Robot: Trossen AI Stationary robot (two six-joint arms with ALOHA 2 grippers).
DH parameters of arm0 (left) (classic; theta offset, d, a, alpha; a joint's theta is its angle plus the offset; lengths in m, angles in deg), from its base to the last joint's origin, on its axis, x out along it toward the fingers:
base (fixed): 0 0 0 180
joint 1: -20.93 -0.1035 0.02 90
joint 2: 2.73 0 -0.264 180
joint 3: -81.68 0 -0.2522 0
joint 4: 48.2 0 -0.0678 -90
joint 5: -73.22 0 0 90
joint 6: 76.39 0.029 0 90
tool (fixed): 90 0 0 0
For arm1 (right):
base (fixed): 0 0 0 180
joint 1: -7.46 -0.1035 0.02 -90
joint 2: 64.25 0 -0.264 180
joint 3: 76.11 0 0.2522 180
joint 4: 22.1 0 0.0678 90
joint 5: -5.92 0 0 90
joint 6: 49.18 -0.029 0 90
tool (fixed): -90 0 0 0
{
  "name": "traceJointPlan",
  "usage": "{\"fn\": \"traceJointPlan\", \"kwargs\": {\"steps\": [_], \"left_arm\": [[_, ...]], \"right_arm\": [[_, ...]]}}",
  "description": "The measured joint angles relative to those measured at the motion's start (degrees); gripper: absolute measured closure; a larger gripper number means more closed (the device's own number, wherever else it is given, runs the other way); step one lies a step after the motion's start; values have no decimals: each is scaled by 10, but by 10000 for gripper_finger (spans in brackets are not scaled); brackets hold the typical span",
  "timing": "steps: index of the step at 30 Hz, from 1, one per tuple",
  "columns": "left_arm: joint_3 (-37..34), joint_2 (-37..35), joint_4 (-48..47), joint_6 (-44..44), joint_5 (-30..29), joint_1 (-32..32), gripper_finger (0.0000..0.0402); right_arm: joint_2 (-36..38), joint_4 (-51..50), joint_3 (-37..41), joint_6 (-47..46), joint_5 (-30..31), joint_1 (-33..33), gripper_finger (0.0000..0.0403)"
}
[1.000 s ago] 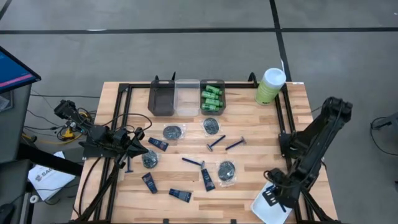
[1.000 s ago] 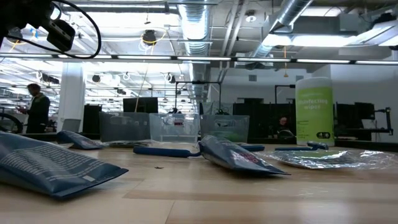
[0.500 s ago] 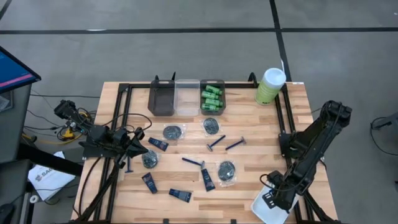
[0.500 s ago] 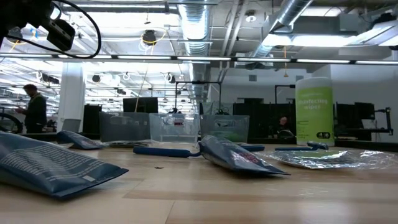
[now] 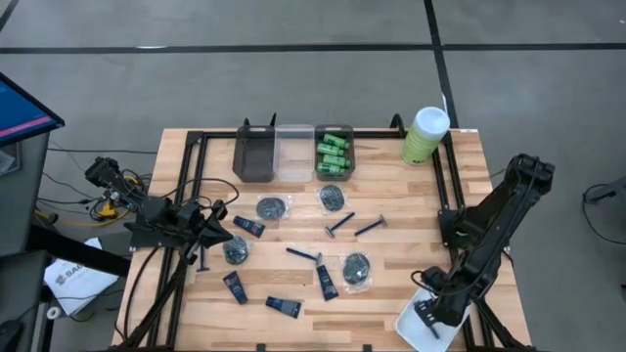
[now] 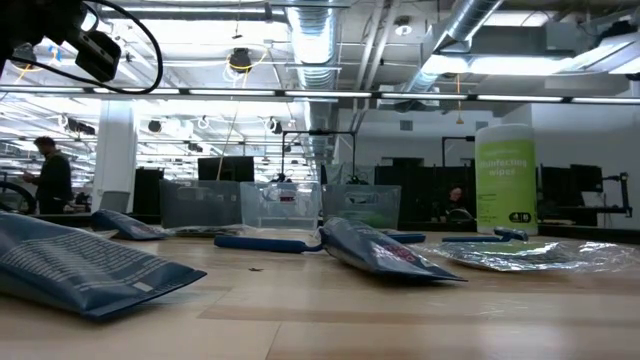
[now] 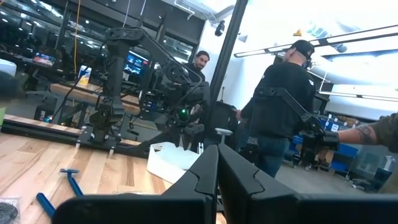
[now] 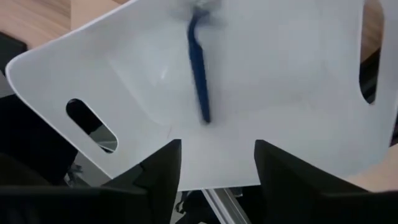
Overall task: Pick & Place Travel size toiletries
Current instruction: Put the blue razor into the white bin
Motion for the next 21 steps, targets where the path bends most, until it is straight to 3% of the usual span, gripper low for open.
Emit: {"fn": "traceJointPlan", "kwargs": {"steps": [5, 10, 21], "left_arm": [[0, 0, 1, 0, 0, 0, 399], [0, 0, 3, 0, 0, 0, 399], [0, 0, 3, 0, 0, 0, 399]], "right_arm": [[15, 0, 0, 6, 14, 11, 202], [55, 23, 0, 92, 97, 86, 214], [72, 31, 0, 578, 104, 386, 247]]}}
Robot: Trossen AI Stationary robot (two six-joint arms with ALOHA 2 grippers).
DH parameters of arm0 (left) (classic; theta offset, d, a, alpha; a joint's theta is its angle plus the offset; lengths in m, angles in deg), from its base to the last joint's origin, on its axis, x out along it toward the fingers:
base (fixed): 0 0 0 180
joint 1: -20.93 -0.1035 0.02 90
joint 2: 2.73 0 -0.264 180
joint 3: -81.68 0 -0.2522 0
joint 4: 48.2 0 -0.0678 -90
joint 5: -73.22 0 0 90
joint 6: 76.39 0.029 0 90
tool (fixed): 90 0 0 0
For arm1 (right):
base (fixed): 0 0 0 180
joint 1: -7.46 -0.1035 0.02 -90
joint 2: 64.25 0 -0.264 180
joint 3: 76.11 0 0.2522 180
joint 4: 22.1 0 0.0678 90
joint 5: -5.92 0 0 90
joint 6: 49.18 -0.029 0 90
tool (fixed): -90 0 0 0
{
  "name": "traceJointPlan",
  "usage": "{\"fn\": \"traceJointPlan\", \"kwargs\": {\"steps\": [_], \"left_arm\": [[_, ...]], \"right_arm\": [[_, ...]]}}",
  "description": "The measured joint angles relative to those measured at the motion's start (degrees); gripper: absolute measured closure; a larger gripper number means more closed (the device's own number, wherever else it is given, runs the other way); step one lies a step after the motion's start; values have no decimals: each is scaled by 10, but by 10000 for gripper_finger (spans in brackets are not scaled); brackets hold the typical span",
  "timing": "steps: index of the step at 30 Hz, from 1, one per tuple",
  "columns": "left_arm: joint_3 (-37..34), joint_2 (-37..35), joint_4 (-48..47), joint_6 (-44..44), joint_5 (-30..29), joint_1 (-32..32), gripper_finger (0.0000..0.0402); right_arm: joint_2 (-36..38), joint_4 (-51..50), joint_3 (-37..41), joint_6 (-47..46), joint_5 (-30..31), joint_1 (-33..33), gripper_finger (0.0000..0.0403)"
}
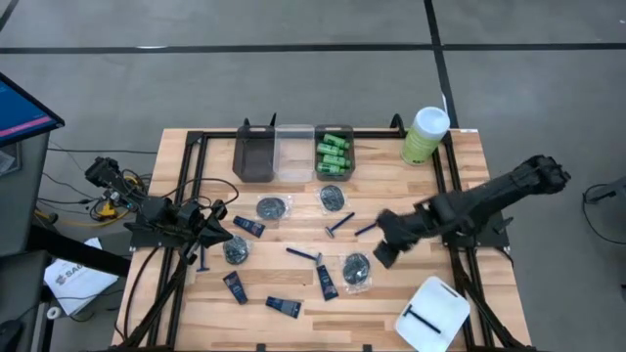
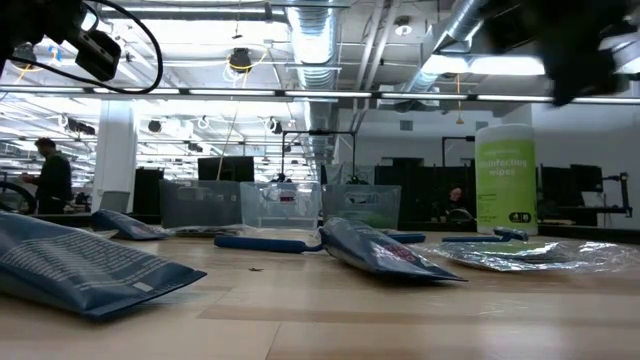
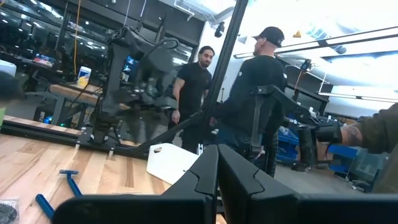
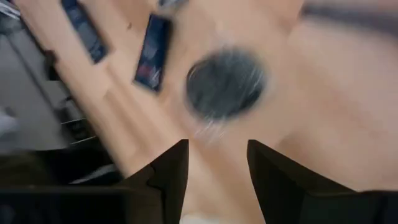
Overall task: Pick & Place Travel size toiletries
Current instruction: Put the blue razor into the white bin
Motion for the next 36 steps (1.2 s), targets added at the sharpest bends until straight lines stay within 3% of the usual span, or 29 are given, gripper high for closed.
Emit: {"fn": "traceJointPlan", "kwargs": {"steps": [8, 12, 18, 28, 32, 36], "left_arm": [[0, 0, 0, 0, 0, 0, 399], [0, 0, 1, 0, 0, 0, 399], [0, 0, 2, 0, 0, 0, 399], [0, 0, 5, 0, 0, 0, 399], [0, 0, 5, 0, 0, 0, 399], [0, 0, 6, 0, 0, 0, 399]], "right_arm": [[-81, 1, 0, 325, 1, 128, 220], [-143, -4, -8, 474, 2, 150, 188], [-236, -5, -45, 627, 23, 164, 164], [-360, -45, -114, 725, 32, 164, 184], [-381, -52, -117, 728, 32, 164, 226], [-382, -51, -117, 728, 31, 164, 296]]}}
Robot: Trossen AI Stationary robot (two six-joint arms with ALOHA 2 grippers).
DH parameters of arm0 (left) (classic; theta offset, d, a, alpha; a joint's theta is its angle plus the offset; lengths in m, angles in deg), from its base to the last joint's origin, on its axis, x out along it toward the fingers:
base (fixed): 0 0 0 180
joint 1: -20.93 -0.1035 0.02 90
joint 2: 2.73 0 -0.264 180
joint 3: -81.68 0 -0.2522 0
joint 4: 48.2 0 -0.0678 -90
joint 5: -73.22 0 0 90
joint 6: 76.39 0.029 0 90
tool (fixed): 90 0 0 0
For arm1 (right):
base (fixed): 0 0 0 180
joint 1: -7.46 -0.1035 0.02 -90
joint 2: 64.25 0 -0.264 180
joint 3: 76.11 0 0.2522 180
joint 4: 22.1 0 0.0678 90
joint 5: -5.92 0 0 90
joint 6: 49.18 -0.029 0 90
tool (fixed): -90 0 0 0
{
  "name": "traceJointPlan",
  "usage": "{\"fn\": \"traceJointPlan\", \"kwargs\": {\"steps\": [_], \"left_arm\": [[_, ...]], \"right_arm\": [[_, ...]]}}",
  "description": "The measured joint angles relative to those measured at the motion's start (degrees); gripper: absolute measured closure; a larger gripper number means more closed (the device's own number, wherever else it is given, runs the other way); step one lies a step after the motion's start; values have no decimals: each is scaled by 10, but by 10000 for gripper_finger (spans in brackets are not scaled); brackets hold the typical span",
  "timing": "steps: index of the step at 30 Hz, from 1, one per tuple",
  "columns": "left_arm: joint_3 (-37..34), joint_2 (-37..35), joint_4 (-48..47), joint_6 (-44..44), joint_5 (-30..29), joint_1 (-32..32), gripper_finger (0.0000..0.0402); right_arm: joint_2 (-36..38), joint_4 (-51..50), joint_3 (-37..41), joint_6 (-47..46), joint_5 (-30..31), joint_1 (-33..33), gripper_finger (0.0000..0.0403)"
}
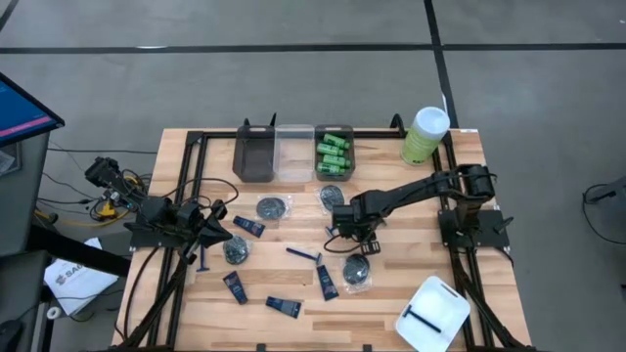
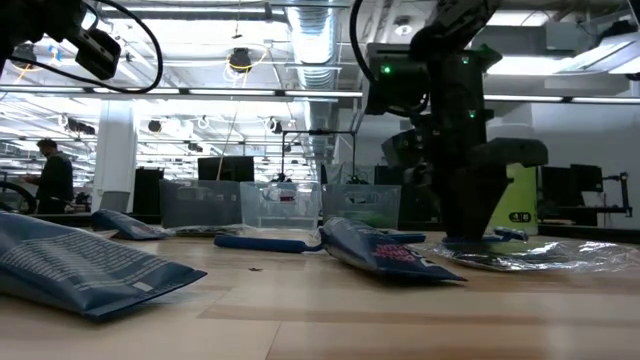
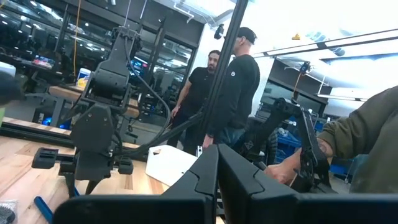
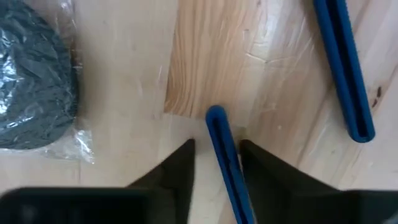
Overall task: Pick & Place Travel size toiletries
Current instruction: Put the blue razor into the white bin
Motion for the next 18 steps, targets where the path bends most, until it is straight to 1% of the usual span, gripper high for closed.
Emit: {"fn": "traceJointPlan", "kwargs": {"steps": [3, 6, 8, 12, 18], "left_arm": [[0, 0, 1, 0, 0, 0, 399], [0, 0, 3, 0, 0, 0, 399], [0, 0, 3, 0, 0, 0, 399], [0, 0, 3, 0, 0, 0, 399], [0, 0, 5, 0, 0, 0, 399]], "right_arm": [[6, 4, 3, 0, -2, 3, 348], [15, 6, 4, -2, -2, 5, 385], [21, 7, 4, -10, -1, 5, 392], [40, 1, 8, -35, 3, 5, 380], [120, -33, 7, -90, 2, 1, 396]]}}
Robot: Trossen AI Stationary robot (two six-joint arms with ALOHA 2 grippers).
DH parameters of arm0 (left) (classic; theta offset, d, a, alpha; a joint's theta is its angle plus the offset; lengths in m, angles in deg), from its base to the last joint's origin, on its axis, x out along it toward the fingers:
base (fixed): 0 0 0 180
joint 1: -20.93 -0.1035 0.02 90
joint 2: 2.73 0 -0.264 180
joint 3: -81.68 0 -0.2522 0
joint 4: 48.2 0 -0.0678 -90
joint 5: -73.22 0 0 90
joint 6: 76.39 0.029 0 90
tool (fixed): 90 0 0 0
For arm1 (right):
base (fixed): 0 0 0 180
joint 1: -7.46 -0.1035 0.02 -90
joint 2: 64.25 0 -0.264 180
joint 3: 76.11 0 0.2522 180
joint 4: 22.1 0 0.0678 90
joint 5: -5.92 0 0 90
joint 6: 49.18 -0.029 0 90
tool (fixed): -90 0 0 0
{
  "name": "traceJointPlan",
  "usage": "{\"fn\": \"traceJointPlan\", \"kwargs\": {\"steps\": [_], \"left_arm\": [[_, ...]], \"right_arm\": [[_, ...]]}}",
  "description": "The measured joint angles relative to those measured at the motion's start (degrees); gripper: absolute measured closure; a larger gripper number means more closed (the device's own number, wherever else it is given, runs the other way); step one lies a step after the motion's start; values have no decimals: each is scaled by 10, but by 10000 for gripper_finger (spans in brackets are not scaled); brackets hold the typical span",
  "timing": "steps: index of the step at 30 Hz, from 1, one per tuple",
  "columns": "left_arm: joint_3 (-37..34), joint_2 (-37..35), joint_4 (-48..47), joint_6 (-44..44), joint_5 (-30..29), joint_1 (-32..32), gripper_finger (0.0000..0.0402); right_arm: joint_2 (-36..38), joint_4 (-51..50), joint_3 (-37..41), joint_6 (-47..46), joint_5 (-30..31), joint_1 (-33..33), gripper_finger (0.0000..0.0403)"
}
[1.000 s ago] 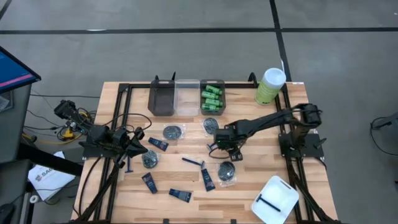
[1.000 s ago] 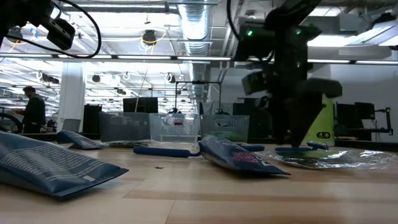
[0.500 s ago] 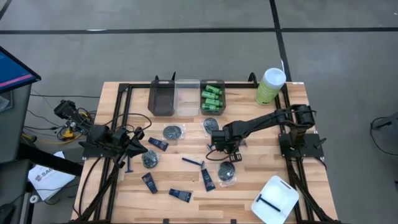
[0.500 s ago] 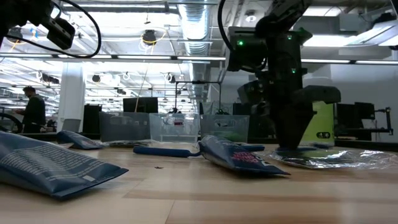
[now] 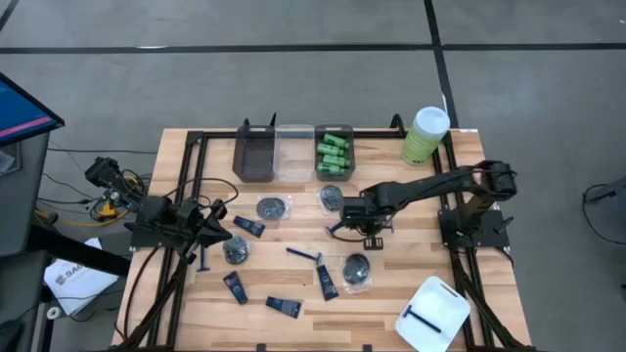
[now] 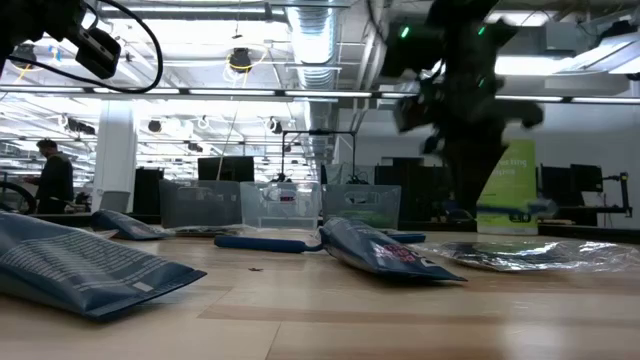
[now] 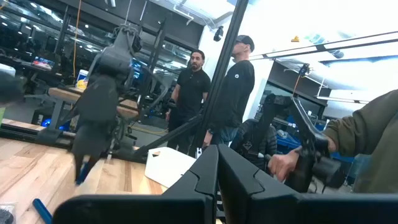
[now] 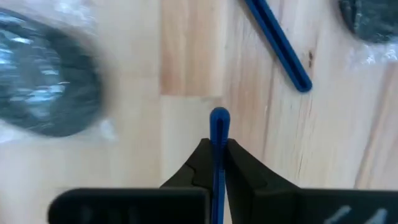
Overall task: Pick & Place Travel size toiletries
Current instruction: Put the blue razor into the white bin
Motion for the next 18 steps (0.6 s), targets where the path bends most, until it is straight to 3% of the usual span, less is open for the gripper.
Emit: {"fn": "traceJointPlan", "kwargs": {"steps": [6, 11, 18], "left_arm": [[0, 0, 2, 0, 0, 0, 399], [0, 0, 2, 0, 0, 0, 399], [0, 0, 2, 0, 0, 0, 399]], "right_arm": [[130, -17, -1, -89, -27, -54, 388], [223, -28, -2, -200, -33, -159, 389], [248, -35, -2, -374, -33, -336, 388]]}}
